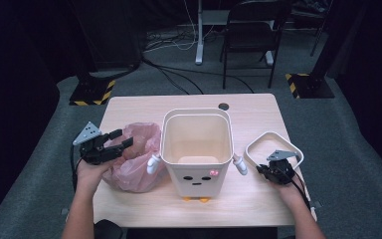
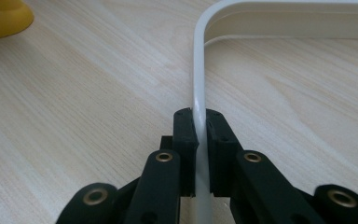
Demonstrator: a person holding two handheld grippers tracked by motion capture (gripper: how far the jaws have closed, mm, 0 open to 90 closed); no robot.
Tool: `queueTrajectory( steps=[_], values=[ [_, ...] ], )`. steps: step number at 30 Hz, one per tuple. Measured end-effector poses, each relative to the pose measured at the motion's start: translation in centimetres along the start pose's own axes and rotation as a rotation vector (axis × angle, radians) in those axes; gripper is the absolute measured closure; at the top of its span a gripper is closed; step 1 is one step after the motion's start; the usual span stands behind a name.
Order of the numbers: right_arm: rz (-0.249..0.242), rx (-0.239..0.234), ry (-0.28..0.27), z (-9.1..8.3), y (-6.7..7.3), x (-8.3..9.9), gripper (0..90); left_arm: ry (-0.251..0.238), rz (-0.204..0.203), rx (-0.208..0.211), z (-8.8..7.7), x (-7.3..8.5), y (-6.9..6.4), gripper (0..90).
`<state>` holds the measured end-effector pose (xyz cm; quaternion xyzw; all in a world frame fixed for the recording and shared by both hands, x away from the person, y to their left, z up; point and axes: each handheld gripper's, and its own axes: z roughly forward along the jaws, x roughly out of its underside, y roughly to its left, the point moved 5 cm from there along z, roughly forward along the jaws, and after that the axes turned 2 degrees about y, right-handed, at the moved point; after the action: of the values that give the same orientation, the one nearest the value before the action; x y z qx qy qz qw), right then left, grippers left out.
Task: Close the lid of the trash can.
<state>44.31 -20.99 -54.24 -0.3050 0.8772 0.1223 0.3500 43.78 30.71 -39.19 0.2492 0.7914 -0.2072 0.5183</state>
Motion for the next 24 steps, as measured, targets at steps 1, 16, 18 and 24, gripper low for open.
queueTrajectory(
  steps=[1, 16, 18, 24],
  values=[
    [0.001, 0.0, -0.004, -0.1, 0.0, 0.0, 83.8, -0.001, 0.0, 0.0, 0.0, 0.0, 0.0, 39.6],
    [-0.072, 0.019, -0.012, -1.3, 0.7, -1.0, 83.4, -0.003, 0.0, 0.002, 0.0, 0.0, 0.0, 39.6],
    [-0.086, 0.02, -0.018, -1.5, 0.9, -1.2, 83.5, -0.004, -0.001, 0.001, -0.1, 0.0, 0.0, 39.5],
    [-0.102, 0.004, -0.035, -2.1, 1.4, -1.9, 83.5, -0.002, 0.0, 0.001, 0.0, 0.0, 0.0, 39.6]
  ],
)
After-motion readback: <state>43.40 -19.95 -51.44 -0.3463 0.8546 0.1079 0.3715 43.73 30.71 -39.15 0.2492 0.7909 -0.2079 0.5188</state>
